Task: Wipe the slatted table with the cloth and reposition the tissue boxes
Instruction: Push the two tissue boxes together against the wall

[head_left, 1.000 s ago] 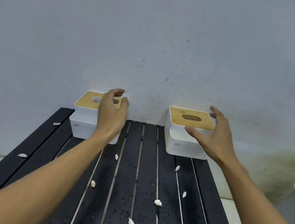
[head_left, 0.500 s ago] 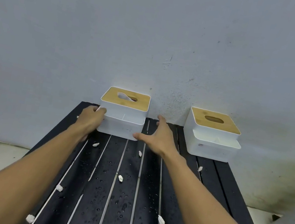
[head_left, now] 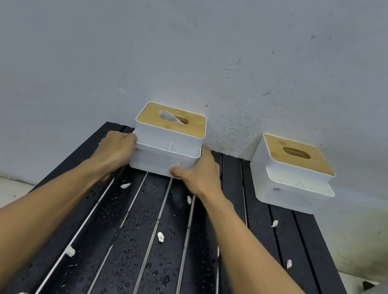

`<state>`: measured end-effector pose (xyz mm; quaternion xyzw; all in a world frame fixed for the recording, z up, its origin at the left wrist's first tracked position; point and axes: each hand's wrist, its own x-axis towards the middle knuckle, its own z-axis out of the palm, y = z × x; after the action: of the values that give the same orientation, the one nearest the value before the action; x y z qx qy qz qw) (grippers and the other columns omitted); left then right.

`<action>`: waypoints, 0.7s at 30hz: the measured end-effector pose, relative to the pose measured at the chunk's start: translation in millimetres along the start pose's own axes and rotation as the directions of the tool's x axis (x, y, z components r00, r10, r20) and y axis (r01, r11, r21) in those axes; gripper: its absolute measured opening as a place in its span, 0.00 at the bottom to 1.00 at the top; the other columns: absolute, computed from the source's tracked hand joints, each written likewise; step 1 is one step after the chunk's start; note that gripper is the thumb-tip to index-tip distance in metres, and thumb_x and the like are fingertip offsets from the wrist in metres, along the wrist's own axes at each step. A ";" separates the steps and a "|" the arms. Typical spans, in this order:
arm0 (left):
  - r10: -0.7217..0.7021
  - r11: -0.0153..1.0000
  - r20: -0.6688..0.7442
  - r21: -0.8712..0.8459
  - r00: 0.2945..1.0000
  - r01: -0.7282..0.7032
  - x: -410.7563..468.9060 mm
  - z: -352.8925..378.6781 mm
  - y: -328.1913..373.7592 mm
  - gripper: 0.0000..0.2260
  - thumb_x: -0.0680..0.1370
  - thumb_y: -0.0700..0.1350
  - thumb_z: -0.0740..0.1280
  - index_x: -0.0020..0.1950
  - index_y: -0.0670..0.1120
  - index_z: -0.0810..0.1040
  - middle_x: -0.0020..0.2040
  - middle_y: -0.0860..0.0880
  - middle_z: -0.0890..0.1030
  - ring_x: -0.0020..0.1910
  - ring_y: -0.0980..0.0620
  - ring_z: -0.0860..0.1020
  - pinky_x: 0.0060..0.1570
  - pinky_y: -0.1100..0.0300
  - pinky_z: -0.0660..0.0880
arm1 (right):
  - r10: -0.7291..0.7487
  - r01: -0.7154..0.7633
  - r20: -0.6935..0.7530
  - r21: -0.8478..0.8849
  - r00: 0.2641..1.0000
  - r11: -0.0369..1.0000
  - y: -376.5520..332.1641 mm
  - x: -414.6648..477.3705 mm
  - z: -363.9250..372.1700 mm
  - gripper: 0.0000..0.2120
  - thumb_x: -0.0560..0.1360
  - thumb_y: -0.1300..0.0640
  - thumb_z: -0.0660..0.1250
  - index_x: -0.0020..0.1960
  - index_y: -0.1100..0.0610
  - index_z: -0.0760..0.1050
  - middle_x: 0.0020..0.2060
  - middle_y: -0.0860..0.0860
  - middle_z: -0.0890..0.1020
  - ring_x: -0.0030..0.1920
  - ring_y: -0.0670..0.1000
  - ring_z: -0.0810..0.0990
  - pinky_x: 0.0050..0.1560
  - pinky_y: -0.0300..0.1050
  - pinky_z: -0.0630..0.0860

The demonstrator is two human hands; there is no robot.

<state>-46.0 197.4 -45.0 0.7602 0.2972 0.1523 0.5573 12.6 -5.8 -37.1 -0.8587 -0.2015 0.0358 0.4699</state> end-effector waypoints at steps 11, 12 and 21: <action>0.239 0.967 -0.129 0.126 0.962 -0.223 -59.6 55.9 54.7 0.17 0.79 0.41 0.55 0.29 0.43 0.61 0.29 0.44 0.66 0.32 0.46 0.65 0.30 0.54 0.59 | -0.145 0.115 -0.076 -0.306 0.987 0.945 0.6 -18.3 -79.0 0.41 0.65 0.47 0.79 0.72 0.53 0.65 0.65 0.51 0.77 0.64 0.54 0.75 0.59 0.50 0.75; 0.242 0.966 -0.133 0.123 0.961 -0.226 -61.6 62.8 57.3 0.17 0.79 0.41 0.55 0.29 0.42 0.61 0.29 0.44 0.66 0.33 0.46 0.65 0.30 0.53 0.57 | -0.150 0.099 -0.096 -0.403 0.984 0.910 1.2 -19.1 -86.8 0.44 0.65 0.44 0.79 0.75 0.54 0.62 0.67 0.53 0.75 0.66 0.56 0.72 0.61 0.52 0.73; 0.269 0.957 -0.138 0.149 0.953 -0.248 -76.5 112.4 64.1 0.18 0.82 0.42 0.52 0.30 0.44 0.63 0.34 0.45 0.69 0.46 0.44 0.67 0.41 0.55 0.60 | -0.191 0.093 -0.063 -0.701 0.979 0.707 39.8 -15.2 -147.0 0.59 0.63 0.33 0.76 0.82 0.53 0.49 0.79 0.52 0.58 0.80 0.58 0.46 0.80 0.54 0.46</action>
<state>-24.1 51.8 -14.6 0.8128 0.2472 0.2639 0.4567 47.9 -147.0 10.0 -0.9543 -0.2344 -0.1352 0.1270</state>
